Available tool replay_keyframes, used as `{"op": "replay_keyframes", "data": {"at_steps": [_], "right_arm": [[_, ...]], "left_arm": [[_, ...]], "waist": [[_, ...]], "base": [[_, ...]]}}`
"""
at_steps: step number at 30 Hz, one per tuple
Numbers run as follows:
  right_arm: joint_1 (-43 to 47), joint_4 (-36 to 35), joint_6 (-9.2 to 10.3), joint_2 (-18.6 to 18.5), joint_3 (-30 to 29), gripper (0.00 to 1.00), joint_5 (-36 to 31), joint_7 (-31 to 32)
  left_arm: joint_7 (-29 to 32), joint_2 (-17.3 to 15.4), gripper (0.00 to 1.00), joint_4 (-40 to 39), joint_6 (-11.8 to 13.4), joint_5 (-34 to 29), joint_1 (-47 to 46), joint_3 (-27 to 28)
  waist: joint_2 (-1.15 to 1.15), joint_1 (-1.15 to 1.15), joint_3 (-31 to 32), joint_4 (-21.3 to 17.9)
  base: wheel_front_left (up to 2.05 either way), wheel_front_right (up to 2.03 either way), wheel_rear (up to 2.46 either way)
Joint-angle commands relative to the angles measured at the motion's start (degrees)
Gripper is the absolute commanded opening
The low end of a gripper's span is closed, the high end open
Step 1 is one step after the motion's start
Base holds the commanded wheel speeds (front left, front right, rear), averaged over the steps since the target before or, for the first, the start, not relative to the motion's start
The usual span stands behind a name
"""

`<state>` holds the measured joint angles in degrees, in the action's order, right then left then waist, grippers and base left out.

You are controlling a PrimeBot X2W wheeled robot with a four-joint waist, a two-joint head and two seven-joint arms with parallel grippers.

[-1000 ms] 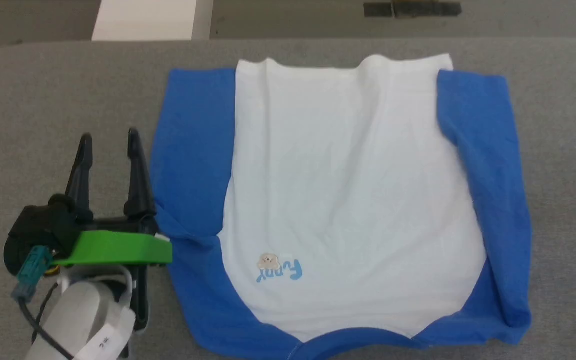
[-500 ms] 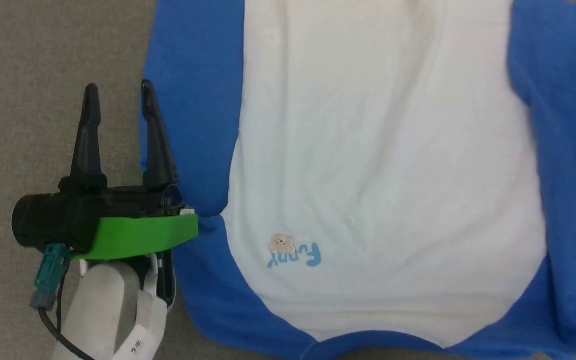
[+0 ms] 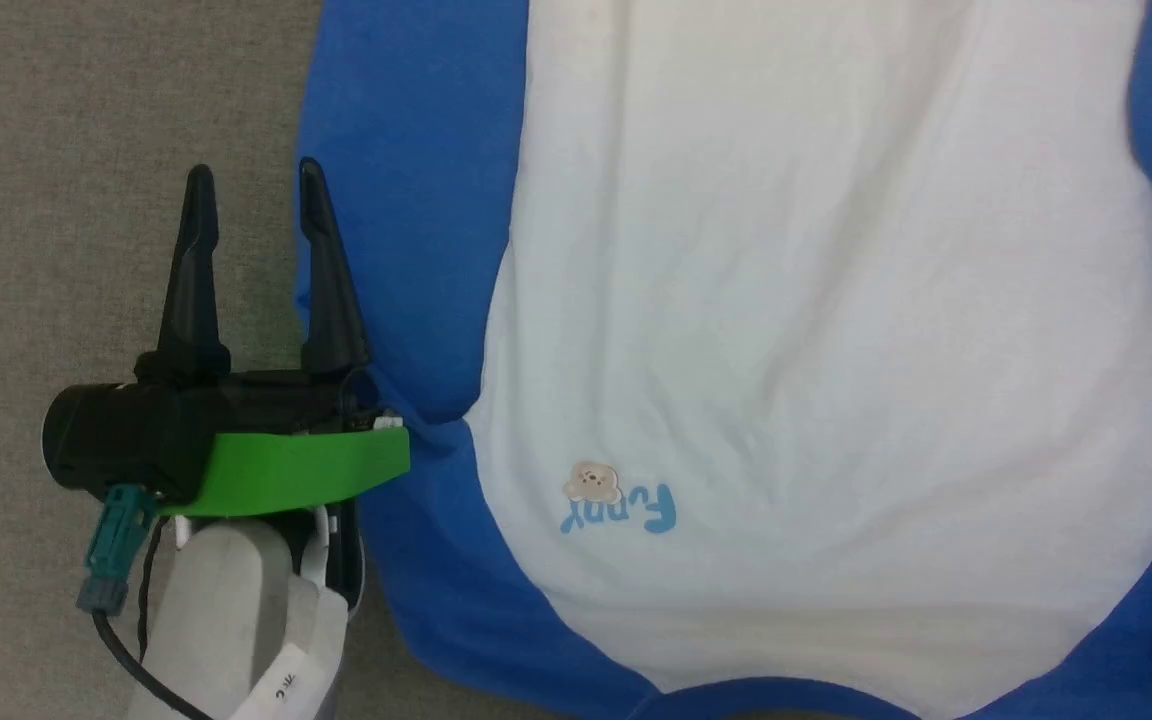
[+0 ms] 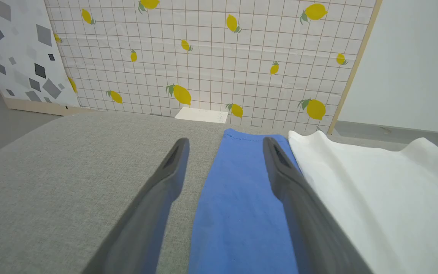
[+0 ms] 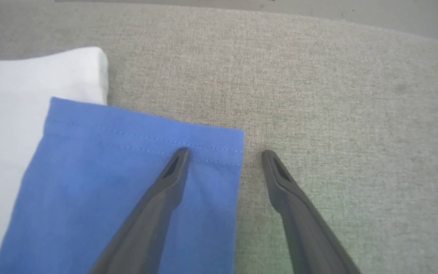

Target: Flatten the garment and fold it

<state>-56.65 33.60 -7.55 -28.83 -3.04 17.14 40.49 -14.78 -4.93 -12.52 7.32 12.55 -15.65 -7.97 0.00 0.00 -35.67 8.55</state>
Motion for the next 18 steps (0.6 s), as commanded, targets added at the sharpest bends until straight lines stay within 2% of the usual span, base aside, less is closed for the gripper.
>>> {"op": "replay_keyframes", "data": {"at_steps": [1,4,10,18], "right_arm": [[1.86,2.63,0.06,1.08,1.37,0.00,0.89,1.99],[1.47,3.08,0.06,0.78,0.13,0.00,2.13,0.80],[3.26,3.59,0.06,-0.07,-6.26,0.00,6.63,-4.50],[14.80,5.37,0.06,-7.22,-15.53,0.00,6.95,-5.24]], "left_arm": [[-0.21,0.51,1.00,0.39,-0.51,-0.59,-0.84,0.45],[-0.21,0.84,1.00,1.08,-1.30,-0.78,-0.64,1.06],[-0.21,1.30,1.00,2.74,-2.76,-0.78,0.35,2.45],[-0.21,1.62,1.00,3.77,-3.92,-0.30,4.16,5.52]], "waist": [[0.00,0.00,0.84,-0.77],[0.00,0.00,2.42,-1.81],[0.00,0.00,8.45,-3.93],[0.00,0.00,16.78,-7.10]], "base": [[0.00,0.00,0.00],[0.00,0.00,0.00],[0.00,0.00,0.00],[0.00,0.00,0.00]]}}
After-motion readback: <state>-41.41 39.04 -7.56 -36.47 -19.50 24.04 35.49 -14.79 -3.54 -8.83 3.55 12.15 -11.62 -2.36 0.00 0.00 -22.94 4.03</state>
